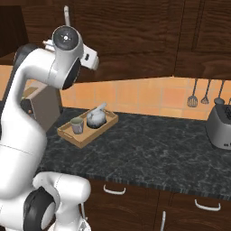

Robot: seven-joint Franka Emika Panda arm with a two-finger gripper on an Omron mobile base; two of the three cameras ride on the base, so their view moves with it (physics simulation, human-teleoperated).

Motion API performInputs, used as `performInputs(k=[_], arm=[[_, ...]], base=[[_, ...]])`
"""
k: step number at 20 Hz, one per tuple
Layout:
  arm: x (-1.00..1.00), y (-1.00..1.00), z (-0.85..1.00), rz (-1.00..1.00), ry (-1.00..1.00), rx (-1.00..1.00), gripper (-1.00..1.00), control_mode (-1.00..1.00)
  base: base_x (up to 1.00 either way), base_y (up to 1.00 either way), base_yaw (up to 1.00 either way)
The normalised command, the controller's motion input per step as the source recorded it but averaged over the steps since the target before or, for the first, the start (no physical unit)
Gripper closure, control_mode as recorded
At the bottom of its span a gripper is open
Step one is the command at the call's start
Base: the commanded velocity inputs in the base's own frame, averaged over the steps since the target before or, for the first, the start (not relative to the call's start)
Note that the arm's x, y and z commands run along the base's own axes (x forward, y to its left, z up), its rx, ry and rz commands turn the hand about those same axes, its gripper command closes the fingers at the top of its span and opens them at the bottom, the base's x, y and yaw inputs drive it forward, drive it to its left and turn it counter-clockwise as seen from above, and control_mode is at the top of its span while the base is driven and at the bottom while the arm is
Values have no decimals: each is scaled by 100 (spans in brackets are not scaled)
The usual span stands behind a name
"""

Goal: Pick the kettle from the counter and place it on the tray. Then pick the mug from the cabinet and place it on the tray. Then close the cabinet doors.

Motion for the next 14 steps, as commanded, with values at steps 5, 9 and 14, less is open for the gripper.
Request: performInputs(k=[5, 9, 14], arm=[[91, 11, -26, 0, 1, 0, -100, -100], [80, 4, -28, 0, 0, 0, -100, -100], [70, 1, -33, -7, -2, -2, -100, -100]], base=[[0, 0, 0], [0, 0, 0], [0, 0, 0]])
